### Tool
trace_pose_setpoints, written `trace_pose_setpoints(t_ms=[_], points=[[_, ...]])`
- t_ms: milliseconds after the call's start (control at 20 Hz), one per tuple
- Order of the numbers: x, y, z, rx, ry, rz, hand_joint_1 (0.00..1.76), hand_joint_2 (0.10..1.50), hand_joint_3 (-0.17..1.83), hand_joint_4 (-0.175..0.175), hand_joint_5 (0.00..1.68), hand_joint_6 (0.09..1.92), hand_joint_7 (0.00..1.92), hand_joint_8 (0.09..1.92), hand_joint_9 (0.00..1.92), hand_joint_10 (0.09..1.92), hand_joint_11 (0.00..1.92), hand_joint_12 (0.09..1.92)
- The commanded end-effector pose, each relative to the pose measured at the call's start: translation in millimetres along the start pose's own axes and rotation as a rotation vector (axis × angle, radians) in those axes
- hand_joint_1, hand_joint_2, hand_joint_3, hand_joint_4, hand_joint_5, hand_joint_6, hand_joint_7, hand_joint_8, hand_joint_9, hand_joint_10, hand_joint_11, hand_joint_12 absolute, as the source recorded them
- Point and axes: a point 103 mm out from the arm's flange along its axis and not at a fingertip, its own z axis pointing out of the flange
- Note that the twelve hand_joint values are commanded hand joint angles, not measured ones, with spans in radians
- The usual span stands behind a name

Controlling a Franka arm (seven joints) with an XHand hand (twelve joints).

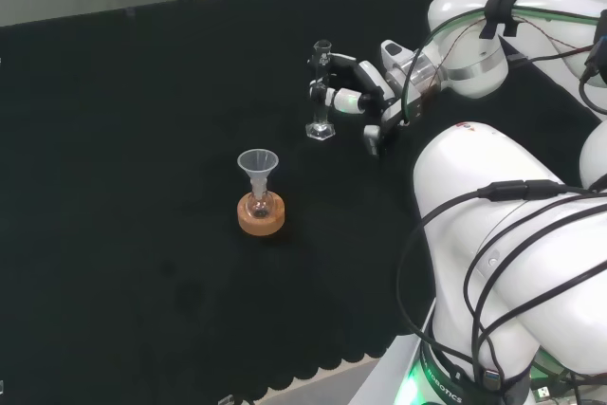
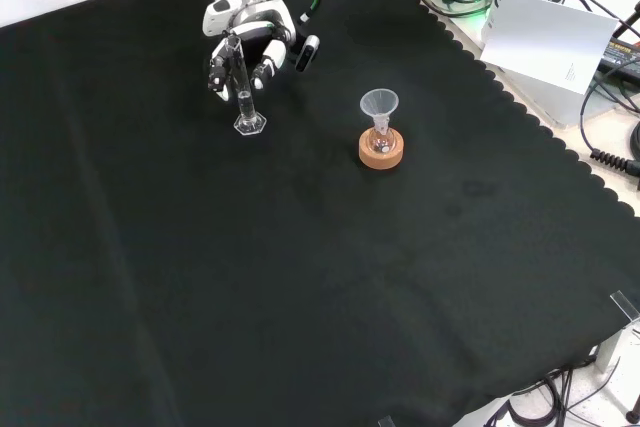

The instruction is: Pick up the graduated cylinder.

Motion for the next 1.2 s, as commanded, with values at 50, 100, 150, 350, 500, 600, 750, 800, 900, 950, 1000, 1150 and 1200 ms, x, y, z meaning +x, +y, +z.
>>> trace_pose_setpoints(t_ms=[50, 100, 150, 350, 500, 600, 750, 800, 900, 950, 1000, 1150, 1200], points=[[0.0, 0.4, 1.2, 0.001, 0.002, 0.0, 1.19, 1.07, -0.17, -0.028, 0.61, 0.57, 0.59, 0.57, 0.9, 0.37, 0.58, 1.18], [0.0, 0.4, 1.1, 0.0, 0.003, 0.002, 1.19, 1.07, -0.17, -0.027, 0.61, 0.59, 0.6, 0.57, 0.9, 0.37, 0.6, 1.17], [-0.1, 0.3, 1.1, 0.0, 0.003, 0.003, 1.2, 1.08, -0.17, -0.026, 0.62, 0.61, 0.6, 0.57, 0.91, 0.36, 0.61, 1.16], [-1.1, 0.4, 3.2, -0.001, 0.002, 0.004, 1.21, 1.11, -0.17, -0.024, 0.64, 0.64, 0.61, 0.57, 0.93, 0.35, 0.64, 1.15], [-1.0, 0.4, 3.5, -0.005, 0.004, 0.004, 1.21, 1.12, -0.17, -0.022, 0.65, 0.65, 0.62, 0.57, 0.93, 0.35, 0.65, 1.15], [-0.5, 0.5, 3.4, 0.001, 0.009, 0.003, 1.21, 1.13, -0.17, -0.021, 0.65, 0.66, 0.62, 0.57, 0.94, 0.35, 0.65, 1.15], [-1.4, 0.6, 4.1, 0.001, 0.011, 0.004, 1.21, 1.13, -0.17, -0.02, 0.65, 0.66, 0.62, 0.57, 0.94, 0.35, 0.65, 1.14], [-1.5, 0.5, 4.2, 0.001, 0.011, 0.003, 1.2, 1.13, -0.17, -0.02, 0.65, 0.66, 0.62, 0.57, 0.94, 0.35, 0.65, 1.14], [-1.2, 0.5, 4.1, 0.001, 0.013, 0.002, 1.2, 1.14, -0.17, -0.019, 0.65, 0.66, 0.62, 0.57, 0.93, 0.35, 0.65, 1.14], [-1.1, 0.4, 3.9, 0.0, 0.017, 0.001, 1.2, 1.14, -0.17, -0.018, 0.65, 0.66, 0.62, 0.57, 0.93, 0.35, 0.65, 1.14], [-0.9, 0.4, 3.8, 0.0, 0.018, 0.003, 1.2, 1.14, -0.17, -0.017, 0.65, 0.66, 0.62, 0.57, 0.93, 0.34, 0.65, 1.14], [-1.5, 0.4, 4.7, 0.0, 0.022, 0.001, 1.2, 1.14, -0.17, -0.016, 0.65, 0.67, 0.62, 0.57, 0.93, 0.34, 0.65, 1.14], [-1.2, 0.5, 4.7, 0.002, 0.022, -0.001, 1.2, 1.14, -0.17, -0.016, 0.65, 0.67, 0.62, 0.57, 0.93, 0.34, 0.65, 1.14]])
